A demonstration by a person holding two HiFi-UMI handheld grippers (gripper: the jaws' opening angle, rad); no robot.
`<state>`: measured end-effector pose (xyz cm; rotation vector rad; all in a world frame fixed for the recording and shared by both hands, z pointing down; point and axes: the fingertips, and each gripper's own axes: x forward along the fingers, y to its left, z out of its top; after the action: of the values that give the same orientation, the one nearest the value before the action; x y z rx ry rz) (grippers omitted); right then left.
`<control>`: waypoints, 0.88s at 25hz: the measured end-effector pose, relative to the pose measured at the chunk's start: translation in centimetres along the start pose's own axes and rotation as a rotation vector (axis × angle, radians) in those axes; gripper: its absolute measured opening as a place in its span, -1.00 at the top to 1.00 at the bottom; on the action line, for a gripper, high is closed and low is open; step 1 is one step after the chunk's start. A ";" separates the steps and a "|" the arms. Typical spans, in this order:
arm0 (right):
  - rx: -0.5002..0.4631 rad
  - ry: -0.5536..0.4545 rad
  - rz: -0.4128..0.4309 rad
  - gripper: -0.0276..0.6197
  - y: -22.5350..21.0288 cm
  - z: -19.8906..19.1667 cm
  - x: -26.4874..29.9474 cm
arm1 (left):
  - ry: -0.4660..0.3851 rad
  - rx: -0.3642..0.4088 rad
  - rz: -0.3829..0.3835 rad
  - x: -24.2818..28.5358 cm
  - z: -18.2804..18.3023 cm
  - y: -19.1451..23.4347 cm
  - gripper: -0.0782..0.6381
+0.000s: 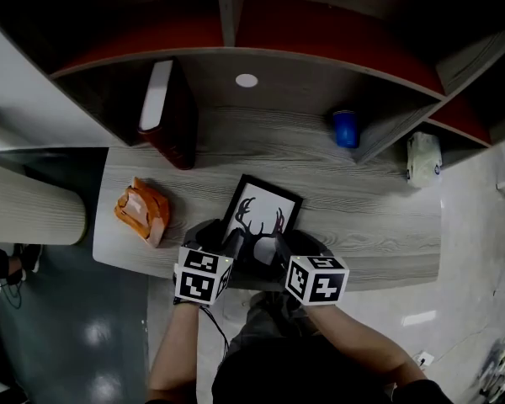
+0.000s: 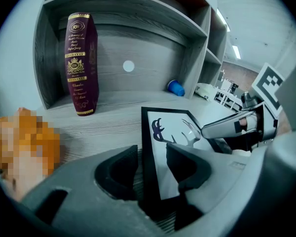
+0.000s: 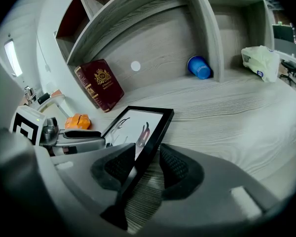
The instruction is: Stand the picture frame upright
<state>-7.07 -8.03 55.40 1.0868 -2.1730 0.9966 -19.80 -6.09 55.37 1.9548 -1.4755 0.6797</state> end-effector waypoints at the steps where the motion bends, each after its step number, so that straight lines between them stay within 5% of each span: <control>1: -0.003 -0.004 -0.002 0.43 0.1 0.0 0.0 | 0.004 -0.005 -0.003 0.1 0.0 0.0 0.27; 11: 0.111 0.005 0.044 0.47 -0.2 0.3 -0.2 | 0.018 -0.029 -0.012 0.1 0.0 0.0 0.25; 22: 0.011 0.012 0.029 0.40 0.2 0.1 -0.2 | 0.030 -0.022 -0.052 0.0 0.0 -0.1 0.26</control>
<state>-7.17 -7.97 55.12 1.0545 -2.1817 1.0260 -19.69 -6.10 55.34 1.9506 -1.4038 0.6646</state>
